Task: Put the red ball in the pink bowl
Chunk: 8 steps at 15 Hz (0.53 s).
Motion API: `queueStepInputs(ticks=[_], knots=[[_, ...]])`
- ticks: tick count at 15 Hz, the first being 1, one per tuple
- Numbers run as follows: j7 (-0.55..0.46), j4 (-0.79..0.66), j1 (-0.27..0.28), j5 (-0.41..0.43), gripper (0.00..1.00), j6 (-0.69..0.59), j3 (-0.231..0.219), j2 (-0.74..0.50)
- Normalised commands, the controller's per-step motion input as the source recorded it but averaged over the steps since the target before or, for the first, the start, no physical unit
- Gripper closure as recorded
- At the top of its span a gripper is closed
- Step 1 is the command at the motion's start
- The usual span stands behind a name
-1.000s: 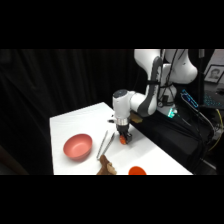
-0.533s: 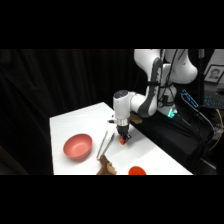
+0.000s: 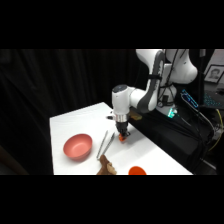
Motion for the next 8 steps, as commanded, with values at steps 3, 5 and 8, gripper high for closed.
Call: queueStepInputs(ticks=[3,5,8], knots=[[0.05,-0.01,0.069,-0.128,0.97,-0.41,-0.088,-0.37],[0.03,0.07,0.041,-0.12,0.97,-0.44,-0.06,-0.33],[0.01,0.16,0.021,-0.109,0.97,-0.44,-0.041,-0.26]])
